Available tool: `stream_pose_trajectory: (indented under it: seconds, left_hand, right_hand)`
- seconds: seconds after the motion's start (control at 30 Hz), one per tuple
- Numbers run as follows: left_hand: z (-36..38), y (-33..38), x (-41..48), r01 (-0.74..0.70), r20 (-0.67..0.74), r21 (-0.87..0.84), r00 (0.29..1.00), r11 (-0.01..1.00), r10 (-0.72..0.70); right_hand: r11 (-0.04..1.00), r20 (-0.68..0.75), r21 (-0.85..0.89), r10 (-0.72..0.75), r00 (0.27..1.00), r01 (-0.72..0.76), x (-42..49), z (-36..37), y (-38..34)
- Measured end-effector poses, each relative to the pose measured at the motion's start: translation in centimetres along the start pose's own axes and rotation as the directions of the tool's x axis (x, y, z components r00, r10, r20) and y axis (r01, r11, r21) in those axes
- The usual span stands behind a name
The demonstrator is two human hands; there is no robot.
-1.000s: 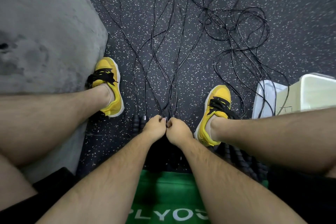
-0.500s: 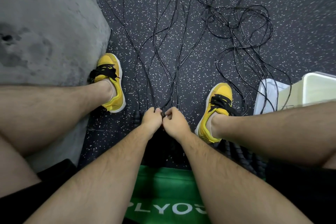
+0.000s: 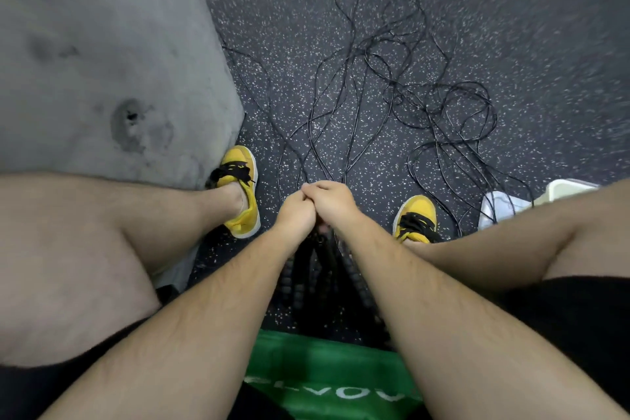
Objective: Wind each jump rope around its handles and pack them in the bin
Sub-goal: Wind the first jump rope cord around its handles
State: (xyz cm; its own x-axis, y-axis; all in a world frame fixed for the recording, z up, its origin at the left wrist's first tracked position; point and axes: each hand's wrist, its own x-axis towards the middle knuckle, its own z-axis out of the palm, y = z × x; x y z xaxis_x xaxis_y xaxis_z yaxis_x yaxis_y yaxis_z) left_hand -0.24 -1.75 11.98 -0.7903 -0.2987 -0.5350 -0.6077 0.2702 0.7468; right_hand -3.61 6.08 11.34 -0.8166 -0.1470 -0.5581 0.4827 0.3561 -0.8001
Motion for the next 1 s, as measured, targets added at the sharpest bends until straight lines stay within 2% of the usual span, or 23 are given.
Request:
stream_pose_trajectory:
  seconds: [0.1,0.2,0.4,0.53,0.67,0.73,0.83,1.0]
  left_hand:
    - [-2.2,4.1,-1.8,-0.137,0.019,-0.018,0.99,0.99,0.138]
    - [-4.4,8.4,-3.4,-0.289,0.078,-0.038,0.953,0.957,0.291]
    - [-8.1,18.2,-5.9,-0.524,0.172,-0.06,0.833,0.849,0.526]
    - [-9.4,23.5,-7.1,-0.63,0.207,-0.069,0.75,0.774,0.629]
    - [-9.7,26.7,-6.1,-0.638,0.242,-0.086,0.731,0.765,0.638]
    - [-9.4,27.5,-4.9,-0.612,0.288,-0.089,0.74,0.786,0.608]
    - [-8.5,27.6,-2.8,-0.574,0.34,-0.145,0.736,0.806,0.585]
    - [-7.2,26.8,0.8,-0.527,0.266,-0.191,0.784,0.828,0.561]
  right_hand:
    - [0.995,-0.031,0.077,-0.054,0.998,0.057,-1.8,-1.5,-4.8]
    - [0.971,0.0,0.225,-0.082,0.997,0.08,-3.5,-3.9,-10.3]
    - [0.934,-0.07,0.225,-0.27,0.96,0.279,-6.1,-9.5,-21.3]
    - [0.862,-0.155,0.323,-0.358,0.921,0.39,-6.7,-13.4,-27.9]
    - [0.73,-0.202,0.428,-0.497,0.844,0.532,-5.4,-15.8,-30.1]
    - [0.7,-0.208,0.426,-0.541,0.815,0.573,-4.3,-16.3,-29.3]
    - [0.775,-0.163,0.31,-0.527,0.834,0.551,-2.4,-16.6,-28.2]
    - [0.876,-0.101,0.172,-0.439,0.893,0.45,0.1,-15.8,-28.6]
